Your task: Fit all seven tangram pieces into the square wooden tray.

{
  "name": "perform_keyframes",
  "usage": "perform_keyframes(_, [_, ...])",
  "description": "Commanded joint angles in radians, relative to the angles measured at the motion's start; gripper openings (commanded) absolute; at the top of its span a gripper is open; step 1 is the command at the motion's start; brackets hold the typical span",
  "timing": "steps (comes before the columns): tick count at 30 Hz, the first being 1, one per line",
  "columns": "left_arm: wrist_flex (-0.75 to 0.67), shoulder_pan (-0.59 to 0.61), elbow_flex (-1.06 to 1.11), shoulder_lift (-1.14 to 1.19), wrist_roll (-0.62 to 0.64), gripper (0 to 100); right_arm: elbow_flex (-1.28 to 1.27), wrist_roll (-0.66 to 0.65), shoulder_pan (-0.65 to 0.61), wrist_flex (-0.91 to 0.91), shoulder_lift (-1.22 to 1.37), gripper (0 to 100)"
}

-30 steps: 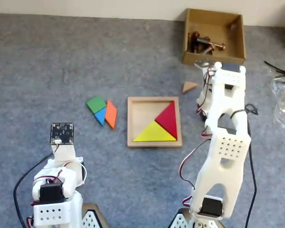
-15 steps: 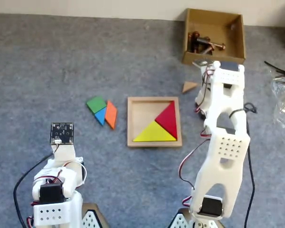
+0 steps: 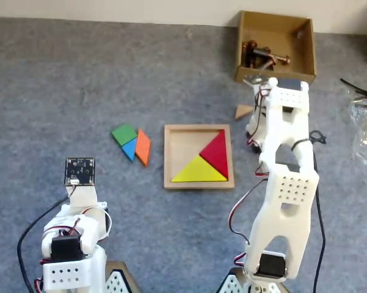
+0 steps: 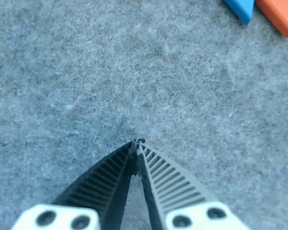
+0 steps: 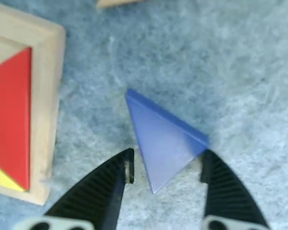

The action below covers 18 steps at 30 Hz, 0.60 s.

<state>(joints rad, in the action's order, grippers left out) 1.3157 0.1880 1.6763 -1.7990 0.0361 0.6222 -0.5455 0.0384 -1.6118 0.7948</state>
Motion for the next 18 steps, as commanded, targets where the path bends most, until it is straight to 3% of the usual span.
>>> perform_keyframes(1, [0.008,0.008,0.021,0.007,0.002,0,0.041,-0.018,-0.015,-0.021,-0.096,29.2])
perform_keyframes(18, [0.008,0.008,0.021,0.007,0.002,0,0.101,-0.068,-0.076,-0.021,-0.085,30.4])
